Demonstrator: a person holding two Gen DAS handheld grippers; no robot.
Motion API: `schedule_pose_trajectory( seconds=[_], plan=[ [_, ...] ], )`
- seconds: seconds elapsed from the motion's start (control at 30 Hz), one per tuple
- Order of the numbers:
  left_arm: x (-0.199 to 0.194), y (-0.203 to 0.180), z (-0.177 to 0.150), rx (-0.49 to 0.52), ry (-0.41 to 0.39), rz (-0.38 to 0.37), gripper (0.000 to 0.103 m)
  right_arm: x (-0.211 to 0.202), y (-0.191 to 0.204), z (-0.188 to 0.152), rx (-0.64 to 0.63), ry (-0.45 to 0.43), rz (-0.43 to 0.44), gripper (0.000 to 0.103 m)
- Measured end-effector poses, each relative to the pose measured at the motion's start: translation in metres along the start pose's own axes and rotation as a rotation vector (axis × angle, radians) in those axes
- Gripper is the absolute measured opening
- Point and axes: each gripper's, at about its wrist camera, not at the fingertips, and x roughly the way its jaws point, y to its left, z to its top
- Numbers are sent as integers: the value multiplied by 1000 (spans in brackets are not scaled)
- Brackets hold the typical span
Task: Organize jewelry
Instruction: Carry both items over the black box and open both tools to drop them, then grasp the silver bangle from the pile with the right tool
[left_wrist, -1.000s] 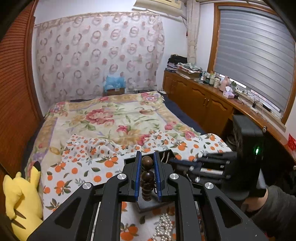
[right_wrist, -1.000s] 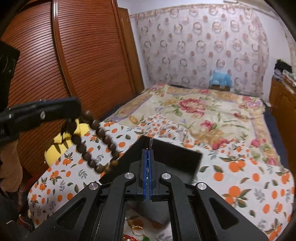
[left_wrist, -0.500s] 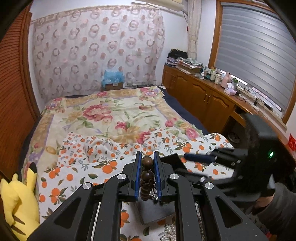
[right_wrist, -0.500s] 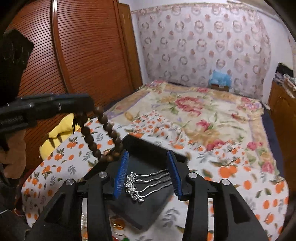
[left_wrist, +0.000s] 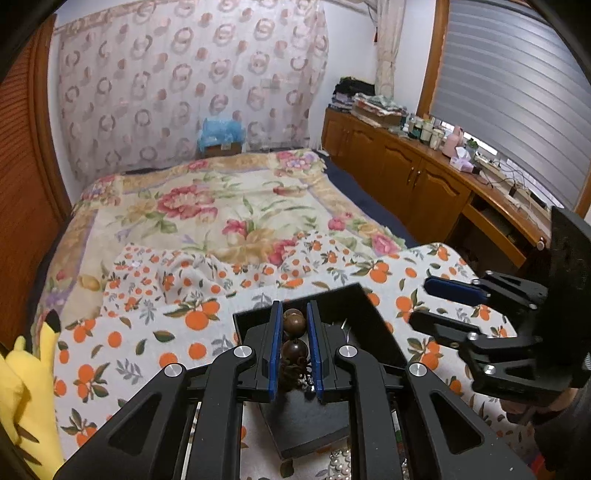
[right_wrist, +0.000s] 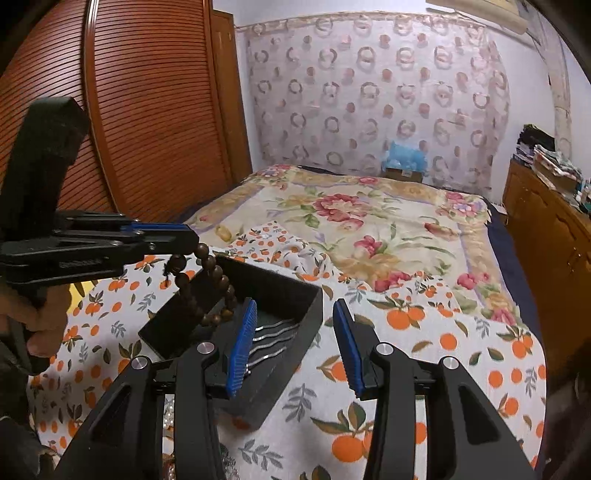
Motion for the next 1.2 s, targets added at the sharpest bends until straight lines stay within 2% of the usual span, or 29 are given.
schedule_pose_trajectory(
  seconds=[0.13,0.23,0.53,0.87,1.2],
  plan=[
    [-2,-2,-8,-1,5,0,14,-8,3,-11,5,4,-8,46],
    [-9,-8,-18,8,3,10,22,-17,7,-21,3,5,-15,46],
    [-38,-28,-74,6,-2,-5,26,-39,20,-64,10,44,-8,44],
    [-61,-39,-121,1,-12,-18,26,-42,45,-101,-28,107,23,22],
    [-77,-40,-147,2,-33,-18,26,-39,64,-111,-65,140,6,21]
  ],
)
